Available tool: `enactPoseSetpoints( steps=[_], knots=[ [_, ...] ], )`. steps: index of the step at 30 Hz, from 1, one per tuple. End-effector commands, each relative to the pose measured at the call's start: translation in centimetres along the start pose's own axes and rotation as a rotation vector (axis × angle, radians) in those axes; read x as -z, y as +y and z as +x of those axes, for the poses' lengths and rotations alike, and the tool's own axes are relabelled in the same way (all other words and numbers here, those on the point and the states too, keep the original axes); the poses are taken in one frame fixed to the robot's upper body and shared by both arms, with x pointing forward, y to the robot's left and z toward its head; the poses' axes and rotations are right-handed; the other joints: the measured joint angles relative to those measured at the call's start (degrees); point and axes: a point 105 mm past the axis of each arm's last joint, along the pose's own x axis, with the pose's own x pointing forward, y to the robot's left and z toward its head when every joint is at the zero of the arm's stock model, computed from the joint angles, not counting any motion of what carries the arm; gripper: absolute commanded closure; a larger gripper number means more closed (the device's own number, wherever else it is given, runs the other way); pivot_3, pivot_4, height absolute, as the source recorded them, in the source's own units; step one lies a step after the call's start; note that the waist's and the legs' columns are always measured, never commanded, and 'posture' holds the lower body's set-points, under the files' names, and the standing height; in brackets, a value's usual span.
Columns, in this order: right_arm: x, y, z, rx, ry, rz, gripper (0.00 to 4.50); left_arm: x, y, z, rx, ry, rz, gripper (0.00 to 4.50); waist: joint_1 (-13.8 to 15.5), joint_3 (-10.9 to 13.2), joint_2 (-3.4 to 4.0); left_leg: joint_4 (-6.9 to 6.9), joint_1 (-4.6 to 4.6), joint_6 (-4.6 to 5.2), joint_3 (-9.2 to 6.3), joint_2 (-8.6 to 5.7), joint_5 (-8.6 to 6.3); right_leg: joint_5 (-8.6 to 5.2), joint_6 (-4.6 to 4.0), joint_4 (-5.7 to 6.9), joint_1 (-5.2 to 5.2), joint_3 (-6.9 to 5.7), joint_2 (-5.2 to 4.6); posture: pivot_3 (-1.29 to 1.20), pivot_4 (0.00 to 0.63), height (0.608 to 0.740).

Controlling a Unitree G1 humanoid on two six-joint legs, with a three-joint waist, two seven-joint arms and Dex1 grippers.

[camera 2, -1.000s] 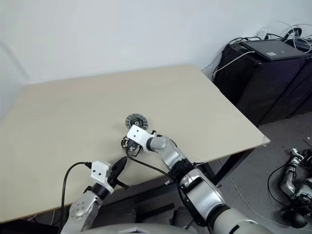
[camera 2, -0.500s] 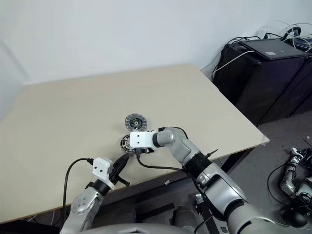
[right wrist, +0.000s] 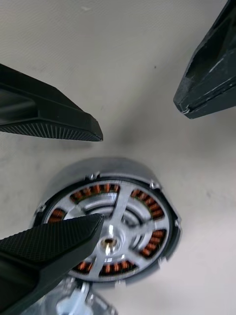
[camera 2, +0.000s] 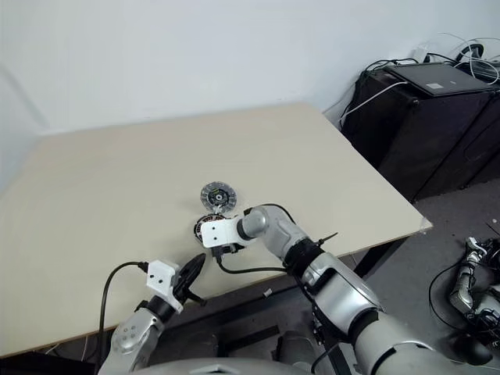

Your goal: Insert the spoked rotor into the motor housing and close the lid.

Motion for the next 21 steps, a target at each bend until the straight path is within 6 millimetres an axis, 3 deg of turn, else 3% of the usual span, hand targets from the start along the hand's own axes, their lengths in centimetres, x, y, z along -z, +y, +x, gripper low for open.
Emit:
enactPoseSetpoints(
  steps=[1, 6, 12, 14, 21],
  knots=[
    [-0.6, -1.1, -0.2, 0.021, -0.002, -0.036, 1.99, -1.6, 0.0, 0.2, -0.009, -0.065, 0.014, 4.50, 0.01, 0.00, 0.00, 0.00, 0.00, 0.00, 0.00, 0.00, 0.00, 0.00, 0.00, 0.00, 0.00, 0.00, 0.00, 0.00, 0.000, 0.740],
    [0.1, -1.2, 0.1, 0.014, 0.029, -0.017, 1.99, -1.7, 0.0, 0.1, -0.016, -0.067, 0.010, 4.50, -0.04, 0.00, 0.00, 0.00, 0.02, 0.00, 0.00, 0.00, 0.00, -0.01, -0.02, 0.07, -0.02, 0.00, 0.00, 0.00, 0.000, 0.740],
    [0.6, -1.1, 0.1, 0.013, 0.040, -0.009, 3.92, -1.7, 0.0, 0.2, -0.020, -0.070, 0.009, 4.50, -0.17, -0.04, 0.01, 0.02, 0.13, -0.01, -0.01, 0.02, 0.00, -0.05, -0.08, 0.20, 0.00, 0.00, 0.00, 0.00, 0.000, 0.740],
    [0.6, -1.1, 0.1, 0.015, 0.038, -0.003, 4.35, -1.7, 0.0, 0.2, -0.018, -0.068, 0.008, 4.50, -0.15, -0.02, 0.00, 0.12, 0.19, -0.01, -0.01, 0.02, -0.01, -0.08, -0.14, 0.44, -0.01, 0.01, 0.00, 0.00, 0.000, 0.740],
    [0.6, -1.3, -0.2, 0.040, 0.023, 0.010, 4.39, -1.7, 0.0, 0.6, -0.005, -0.066, 0.008, 4.50, 0.02, 0.01, 0.06, 0.17, 0.17, -0.03, -0.09, 0.02, -0.01, -0.10, -0.17, 0.67, -0.10, -0.03, -0.01, 0.00, 0.000, 0.740]
  ],
)
